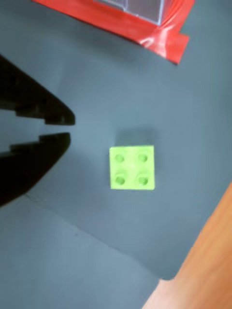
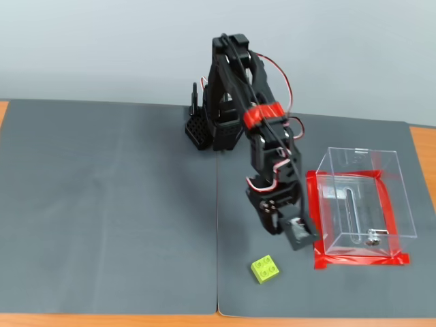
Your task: Pick the green lego block and place it into the transparent box
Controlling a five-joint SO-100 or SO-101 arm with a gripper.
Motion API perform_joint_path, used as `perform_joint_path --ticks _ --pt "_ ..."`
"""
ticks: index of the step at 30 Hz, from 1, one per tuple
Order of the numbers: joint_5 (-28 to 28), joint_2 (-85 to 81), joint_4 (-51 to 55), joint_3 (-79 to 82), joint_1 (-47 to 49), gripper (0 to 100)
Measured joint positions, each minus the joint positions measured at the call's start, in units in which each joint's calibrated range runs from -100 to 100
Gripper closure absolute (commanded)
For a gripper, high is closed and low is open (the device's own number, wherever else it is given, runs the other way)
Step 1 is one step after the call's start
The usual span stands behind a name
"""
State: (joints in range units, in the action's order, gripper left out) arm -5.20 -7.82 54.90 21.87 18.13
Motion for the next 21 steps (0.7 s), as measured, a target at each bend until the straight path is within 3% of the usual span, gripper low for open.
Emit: perform_joint_path --ticks 6,14,21 --pt "0.0 1.6 -0.2 -3.8 -1.2 96" --pt "0.1 1.6 -0.3 -3.3 -1.3 65" --pt "0.0 3.8 -4.6 -1.2 -1.2 63"
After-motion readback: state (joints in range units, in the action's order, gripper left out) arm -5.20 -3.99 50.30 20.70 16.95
